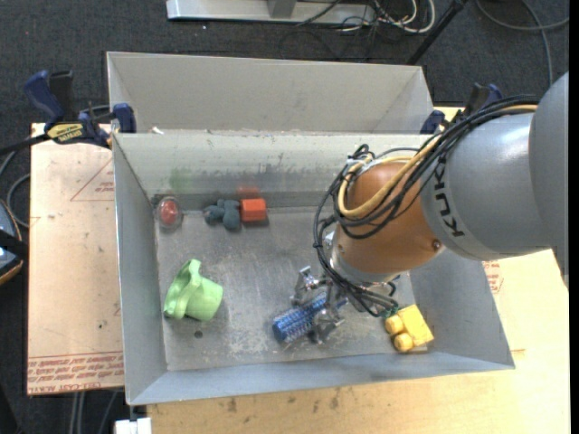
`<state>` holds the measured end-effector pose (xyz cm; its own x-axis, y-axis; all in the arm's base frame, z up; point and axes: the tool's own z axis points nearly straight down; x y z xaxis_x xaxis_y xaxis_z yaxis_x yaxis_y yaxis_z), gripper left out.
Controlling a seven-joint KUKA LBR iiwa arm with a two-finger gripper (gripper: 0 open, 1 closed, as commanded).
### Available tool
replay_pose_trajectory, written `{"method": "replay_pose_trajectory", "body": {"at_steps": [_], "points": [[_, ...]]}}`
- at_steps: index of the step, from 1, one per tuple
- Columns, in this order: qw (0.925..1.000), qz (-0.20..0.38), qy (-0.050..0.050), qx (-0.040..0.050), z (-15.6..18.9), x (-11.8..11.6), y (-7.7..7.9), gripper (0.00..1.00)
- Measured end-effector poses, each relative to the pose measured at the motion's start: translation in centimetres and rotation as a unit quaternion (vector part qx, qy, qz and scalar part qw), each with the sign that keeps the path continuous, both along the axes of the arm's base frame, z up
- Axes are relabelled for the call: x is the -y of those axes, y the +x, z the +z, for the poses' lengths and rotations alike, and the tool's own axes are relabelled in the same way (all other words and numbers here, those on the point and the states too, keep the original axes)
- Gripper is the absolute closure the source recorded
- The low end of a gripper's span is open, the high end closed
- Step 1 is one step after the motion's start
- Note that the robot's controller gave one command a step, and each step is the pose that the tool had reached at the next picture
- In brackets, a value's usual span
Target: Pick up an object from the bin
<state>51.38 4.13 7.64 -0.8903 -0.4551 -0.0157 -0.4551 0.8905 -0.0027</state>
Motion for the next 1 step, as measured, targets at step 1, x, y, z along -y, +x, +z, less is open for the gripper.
{"method": "replay_pose_trajectory", "body": {"at_steps": [1], "points": [[0.9999, -0.015, -0.001, -0.003, 15.02, 0.84, 0.03, 1.0]]}}
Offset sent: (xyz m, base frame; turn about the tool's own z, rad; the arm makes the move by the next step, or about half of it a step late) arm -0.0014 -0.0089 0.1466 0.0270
